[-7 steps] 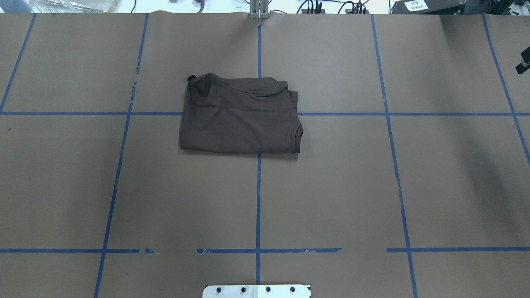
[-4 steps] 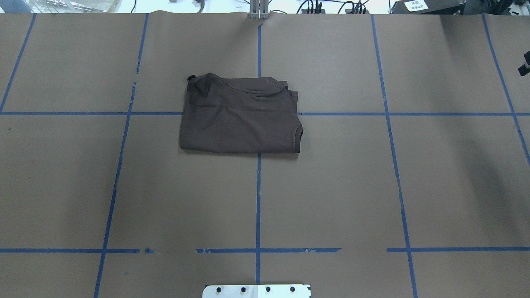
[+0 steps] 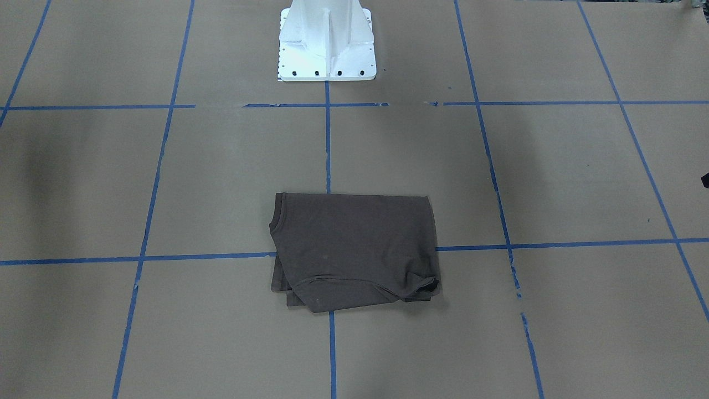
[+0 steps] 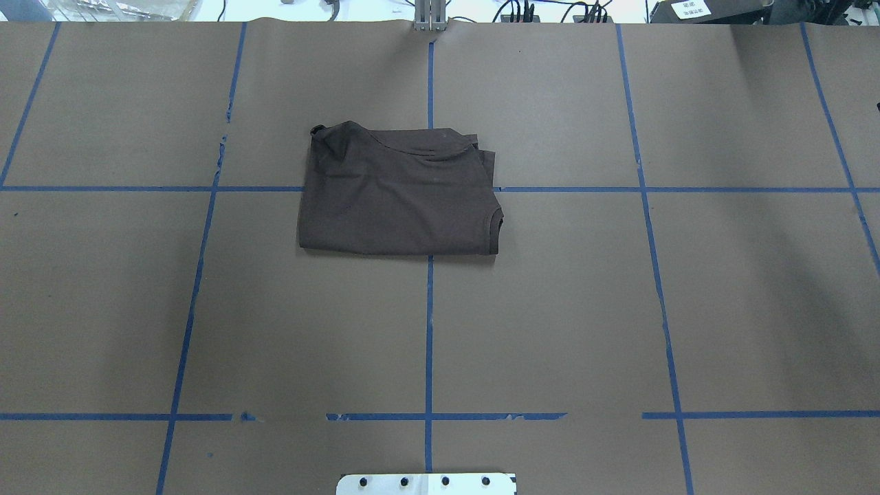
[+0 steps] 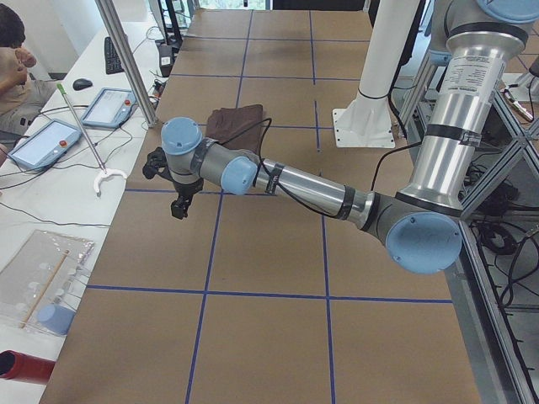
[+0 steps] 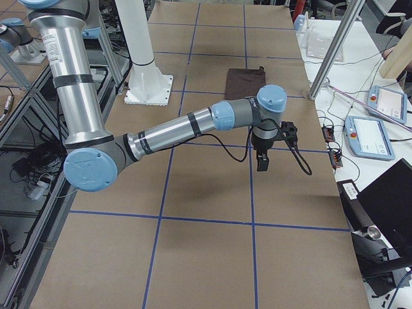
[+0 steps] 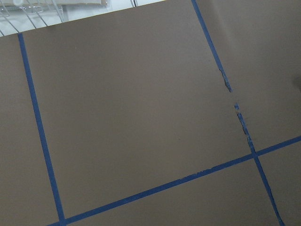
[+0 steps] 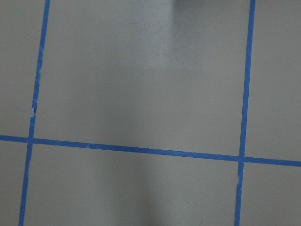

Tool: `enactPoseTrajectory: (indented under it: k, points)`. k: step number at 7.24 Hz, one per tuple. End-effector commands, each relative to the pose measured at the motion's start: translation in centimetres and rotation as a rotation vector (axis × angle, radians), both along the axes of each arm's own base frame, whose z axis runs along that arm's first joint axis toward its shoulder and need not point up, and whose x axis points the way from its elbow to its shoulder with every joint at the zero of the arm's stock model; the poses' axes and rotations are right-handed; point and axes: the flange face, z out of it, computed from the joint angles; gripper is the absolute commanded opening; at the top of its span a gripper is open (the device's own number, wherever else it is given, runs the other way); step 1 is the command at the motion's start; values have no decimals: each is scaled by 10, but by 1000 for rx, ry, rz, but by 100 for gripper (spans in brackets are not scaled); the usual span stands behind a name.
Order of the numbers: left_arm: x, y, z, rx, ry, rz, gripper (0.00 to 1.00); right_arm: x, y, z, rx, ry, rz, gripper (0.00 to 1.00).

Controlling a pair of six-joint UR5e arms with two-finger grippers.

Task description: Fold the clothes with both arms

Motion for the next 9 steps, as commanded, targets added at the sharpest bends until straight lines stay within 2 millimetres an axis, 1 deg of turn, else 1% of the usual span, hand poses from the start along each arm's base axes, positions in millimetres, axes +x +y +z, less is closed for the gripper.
enactPoseTrajectory:
  k: [1, 3, 4, 6, 7, 8, 9]
  points:
    - [12, 2, 5, -6, -6, 20, 100, 0, 2, 5, -10, 2, 1, 100]
    - [11, 4, 1, 8, -5, 17, 100, -1, 3, 8, -20, -2, -1, 100]
    - [11, 3, -4, 16, -3, 16, 100, -2, -1, 10, -21, -3, -1, 100]
    - [11, 4, -14, 39, -3, 16, 100, -2, -2, 13, -23, -4, -2, 100]
    - [10, 7, -5, 21, -5, 16, 100, -2, -1, 14, -24, -4, -4, 100]
    - [10, 9, 7, 1, -9, 16, 100, -2, -2, 19, -37, -4, -5, 100]
    - [8, 8, 18, -17, -32, 5, 100, -3, -5, 34, -70, -16, -8, 100]
